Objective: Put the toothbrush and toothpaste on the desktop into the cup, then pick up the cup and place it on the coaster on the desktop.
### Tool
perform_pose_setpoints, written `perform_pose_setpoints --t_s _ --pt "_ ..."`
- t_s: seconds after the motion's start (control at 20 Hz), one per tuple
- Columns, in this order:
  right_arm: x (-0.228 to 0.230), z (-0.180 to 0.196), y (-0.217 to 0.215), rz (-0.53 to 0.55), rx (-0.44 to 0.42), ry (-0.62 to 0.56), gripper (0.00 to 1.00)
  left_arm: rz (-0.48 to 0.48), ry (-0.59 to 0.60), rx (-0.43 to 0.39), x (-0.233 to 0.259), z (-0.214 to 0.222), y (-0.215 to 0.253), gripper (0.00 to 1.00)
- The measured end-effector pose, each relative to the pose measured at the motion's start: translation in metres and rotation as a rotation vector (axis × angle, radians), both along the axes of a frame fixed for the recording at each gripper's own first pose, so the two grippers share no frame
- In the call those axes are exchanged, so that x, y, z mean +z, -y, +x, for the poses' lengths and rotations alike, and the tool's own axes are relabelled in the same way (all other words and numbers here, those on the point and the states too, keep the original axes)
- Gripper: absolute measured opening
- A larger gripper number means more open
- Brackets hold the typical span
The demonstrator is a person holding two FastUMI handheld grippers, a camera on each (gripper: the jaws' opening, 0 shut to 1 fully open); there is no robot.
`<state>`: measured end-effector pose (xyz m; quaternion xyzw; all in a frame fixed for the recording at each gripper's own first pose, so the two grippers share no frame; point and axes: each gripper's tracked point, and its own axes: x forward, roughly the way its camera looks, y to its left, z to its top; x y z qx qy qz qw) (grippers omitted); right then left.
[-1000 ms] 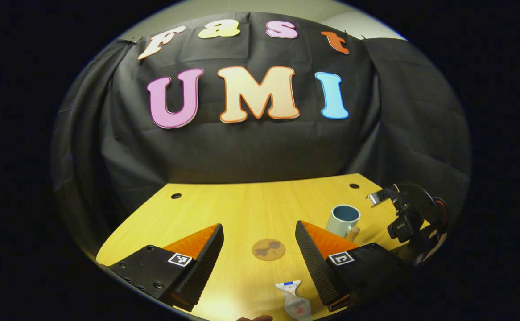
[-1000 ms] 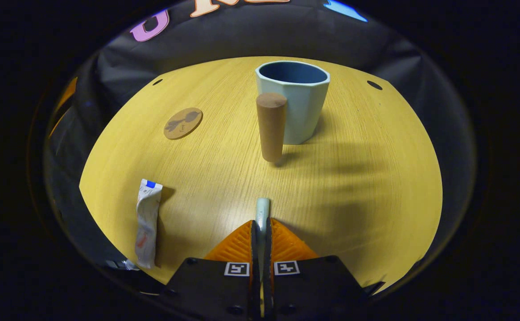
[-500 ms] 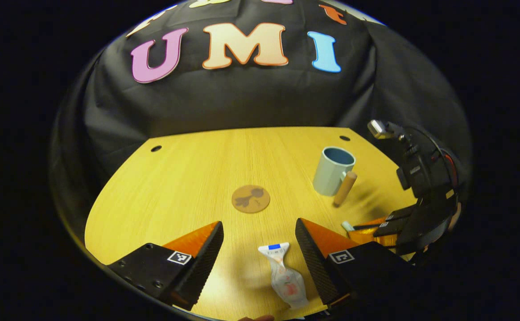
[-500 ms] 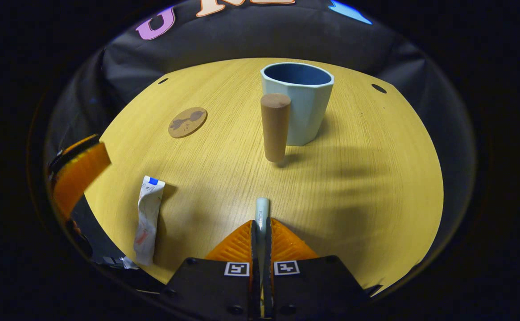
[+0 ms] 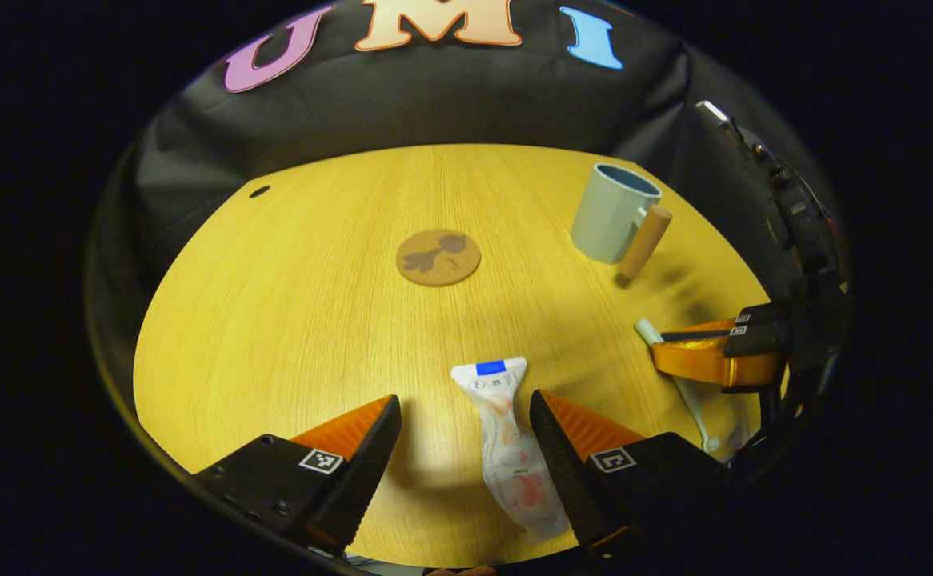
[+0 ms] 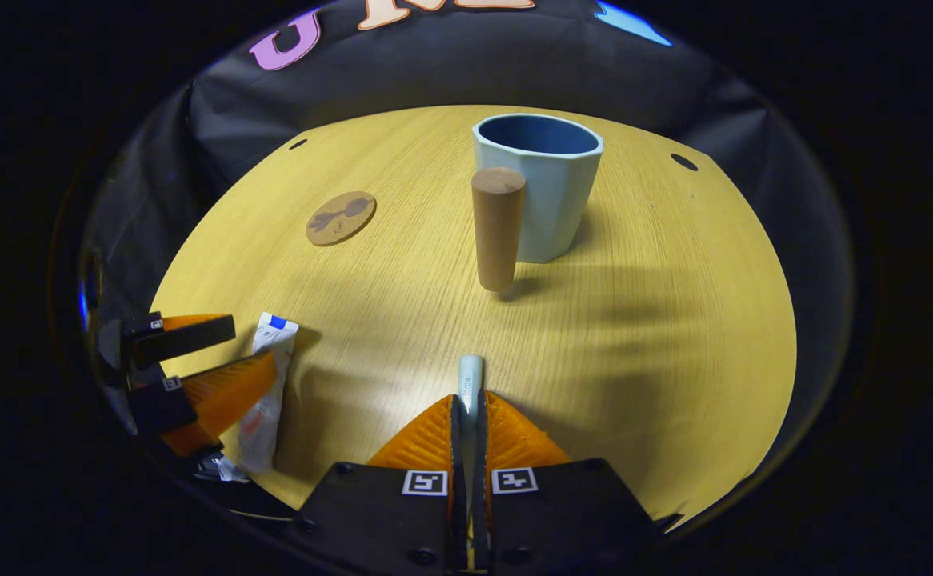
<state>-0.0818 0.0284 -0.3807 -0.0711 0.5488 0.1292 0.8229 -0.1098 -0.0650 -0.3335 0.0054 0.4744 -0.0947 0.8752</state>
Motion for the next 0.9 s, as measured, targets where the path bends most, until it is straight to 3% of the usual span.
perform_pose_setpoints --t_s 0.45,0.55,0.6,0.75,0.8,0.85,0.9 --pt "0.0 0.0 0.0 0.001 0.003 0.011 0.06 0.031 0.01 -0.019 -0.011 0.006 0.007 0.92" --pt "-0.002 0.001 0.001 0.001 0.004 0.014 0.06 0.025 0.024 -0.051 -0.012 0.008 0.016 0.82" --pt "-0.001 0.001 0.0 0.0 0.005 0.015 0.06 0.019 0.028 -0.065 -0.013 0.008 0.02 0.71" --pt "0.001 0.0 -0.001 -0.003 0.003 0.019 0.06 -0.011 0.042 -0.053 -0.01 0.008 0.02 0.5" --pt "0.001 0.0 0.0 -0.005 0.002 0.024 0.06 -0.02 0.051 -0.039 -0.01 0.01 0.02 0.32" --pt "0.0 0.0 0.0 -0.01 0.006 0.033 0.06 -0.029 0.058 -0.031 -0.011 0.012 0.022 0.2" --pt "0.0 0.0 -0.001 -0.015 0.01 0.042 0.06 -0.034 0.056 -0.03 -0.012 0.012 0.022 0.17"
